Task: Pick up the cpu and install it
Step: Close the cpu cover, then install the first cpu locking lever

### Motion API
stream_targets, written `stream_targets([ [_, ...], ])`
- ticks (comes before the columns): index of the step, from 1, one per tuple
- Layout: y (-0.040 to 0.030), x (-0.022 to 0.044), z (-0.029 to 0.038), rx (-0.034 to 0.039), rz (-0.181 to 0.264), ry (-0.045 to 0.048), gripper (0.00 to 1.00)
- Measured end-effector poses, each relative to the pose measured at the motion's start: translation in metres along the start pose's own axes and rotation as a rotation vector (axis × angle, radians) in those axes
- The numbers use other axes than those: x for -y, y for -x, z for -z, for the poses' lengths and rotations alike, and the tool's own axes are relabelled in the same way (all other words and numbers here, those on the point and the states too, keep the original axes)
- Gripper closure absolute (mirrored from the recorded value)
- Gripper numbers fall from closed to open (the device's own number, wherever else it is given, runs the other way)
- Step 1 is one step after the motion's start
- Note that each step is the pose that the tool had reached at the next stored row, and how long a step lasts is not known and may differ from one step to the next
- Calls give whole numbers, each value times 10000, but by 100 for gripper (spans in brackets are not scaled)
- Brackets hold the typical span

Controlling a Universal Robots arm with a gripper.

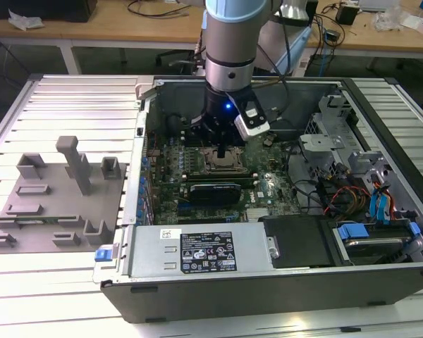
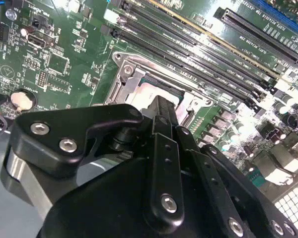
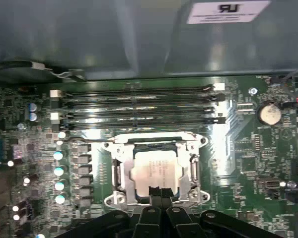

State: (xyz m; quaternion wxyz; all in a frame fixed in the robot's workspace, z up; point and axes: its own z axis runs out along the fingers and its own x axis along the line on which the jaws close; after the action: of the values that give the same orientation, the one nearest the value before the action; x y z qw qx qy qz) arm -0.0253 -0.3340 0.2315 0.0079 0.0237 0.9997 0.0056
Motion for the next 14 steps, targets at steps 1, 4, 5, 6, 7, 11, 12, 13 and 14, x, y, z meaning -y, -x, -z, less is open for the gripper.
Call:
stream_targets([
  [1, 1, -6, 40, 1, -2, 1, 89],
  [4, 1, -6, 60, 1, -1, 1, 89],
  [5, 1, -6, 62, 0, -1, 1, 89],
  [6, 1, -6, 66, 1, -1, 0, 89],
  [7, 1, -6, 66, 1, -1, 0, 89],
  [11, 1, -7, 67, 1, -1, 1, 89],
  [12, 1, -7, 67, 1, -1, 1, 89],
  [13, 1, -6, 68, 1, -1, 0, 89],
  [14, 1, -6, 68, 1, -1, 0, 89],
])
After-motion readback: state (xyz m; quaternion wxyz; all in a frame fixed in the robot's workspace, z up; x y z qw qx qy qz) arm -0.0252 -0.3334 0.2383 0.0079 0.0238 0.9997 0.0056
